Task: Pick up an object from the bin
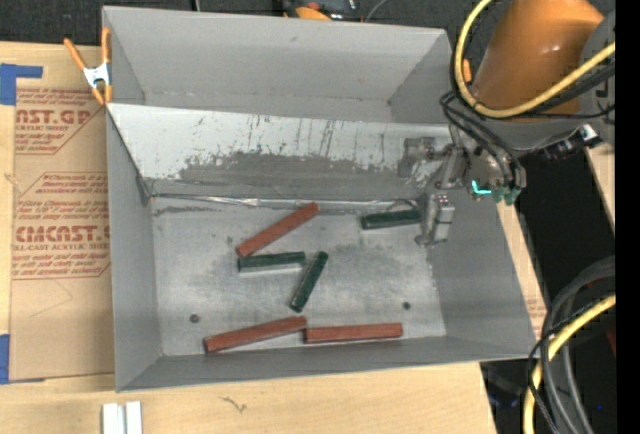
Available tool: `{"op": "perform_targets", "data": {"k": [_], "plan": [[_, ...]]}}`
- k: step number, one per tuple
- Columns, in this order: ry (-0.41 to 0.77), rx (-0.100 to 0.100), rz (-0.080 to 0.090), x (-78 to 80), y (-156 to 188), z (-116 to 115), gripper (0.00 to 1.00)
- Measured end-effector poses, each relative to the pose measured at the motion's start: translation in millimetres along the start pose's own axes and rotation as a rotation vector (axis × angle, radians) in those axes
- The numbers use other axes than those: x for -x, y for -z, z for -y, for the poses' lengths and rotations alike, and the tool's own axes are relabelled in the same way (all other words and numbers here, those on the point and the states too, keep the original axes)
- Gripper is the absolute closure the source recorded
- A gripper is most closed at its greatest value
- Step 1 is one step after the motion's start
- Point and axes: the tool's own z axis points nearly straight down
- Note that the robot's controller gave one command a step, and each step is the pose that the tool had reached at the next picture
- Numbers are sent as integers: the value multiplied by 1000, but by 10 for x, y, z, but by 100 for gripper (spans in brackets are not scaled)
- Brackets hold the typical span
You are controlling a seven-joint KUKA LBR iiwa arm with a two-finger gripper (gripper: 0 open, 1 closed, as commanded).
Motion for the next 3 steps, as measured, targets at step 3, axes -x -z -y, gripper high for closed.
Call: {"op": "perform_targets", "data": {"k": [3], "plan": [[-324, 2, 8, 196, -1363, 339, 0]]}}
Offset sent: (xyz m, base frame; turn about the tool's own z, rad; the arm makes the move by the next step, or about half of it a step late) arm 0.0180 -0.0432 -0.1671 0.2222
